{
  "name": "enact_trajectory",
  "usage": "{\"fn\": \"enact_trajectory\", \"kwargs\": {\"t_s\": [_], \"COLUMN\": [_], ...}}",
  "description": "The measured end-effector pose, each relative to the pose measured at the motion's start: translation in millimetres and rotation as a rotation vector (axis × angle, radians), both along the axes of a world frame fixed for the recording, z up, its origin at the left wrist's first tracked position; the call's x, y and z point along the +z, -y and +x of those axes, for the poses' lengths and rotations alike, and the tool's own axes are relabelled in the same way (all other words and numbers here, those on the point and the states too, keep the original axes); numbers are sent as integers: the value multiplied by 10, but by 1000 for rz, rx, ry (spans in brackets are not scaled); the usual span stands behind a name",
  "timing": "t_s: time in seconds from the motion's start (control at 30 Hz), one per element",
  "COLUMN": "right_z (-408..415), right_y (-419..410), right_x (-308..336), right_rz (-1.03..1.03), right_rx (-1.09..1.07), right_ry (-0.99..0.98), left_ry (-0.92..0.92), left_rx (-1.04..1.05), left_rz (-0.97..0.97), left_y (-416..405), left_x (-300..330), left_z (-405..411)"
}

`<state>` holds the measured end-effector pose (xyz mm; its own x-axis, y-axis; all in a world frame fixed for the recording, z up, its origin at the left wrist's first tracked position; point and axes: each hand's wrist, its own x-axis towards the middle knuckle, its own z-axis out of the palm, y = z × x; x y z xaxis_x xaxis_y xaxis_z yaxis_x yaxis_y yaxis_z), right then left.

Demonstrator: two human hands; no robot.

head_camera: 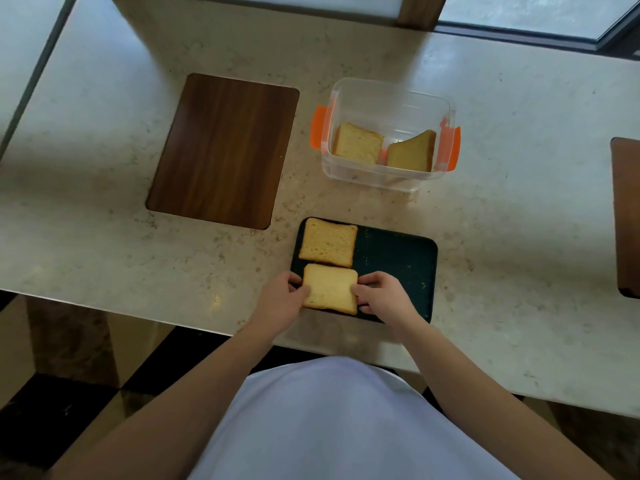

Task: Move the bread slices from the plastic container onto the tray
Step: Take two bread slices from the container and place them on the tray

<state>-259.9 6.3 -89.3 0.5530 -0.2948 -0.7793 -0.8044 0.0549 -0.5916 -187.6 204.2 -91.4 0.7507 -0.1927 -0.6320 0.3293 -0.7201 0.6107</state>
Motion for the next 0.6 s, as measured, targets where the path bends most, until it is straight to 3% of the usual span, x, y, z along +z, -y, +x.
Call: {"fn": "enact_trajectory", "kwargs": {"t_s": [0.3, 0.6], "right_z": [7, -90], "right_y": [-147, -320], "right_x": [-62, -143], "right_rz": [-6, -279], "right_rx": [-15, 204], "right_ry": [46, 141], "left_ry": [45, 229], "left_rx": [-32, -263], "left_rz": [-3, 82], "left_y": [-116, -152], "left_x": [-28, -49], "left_z": [105, 60]}}
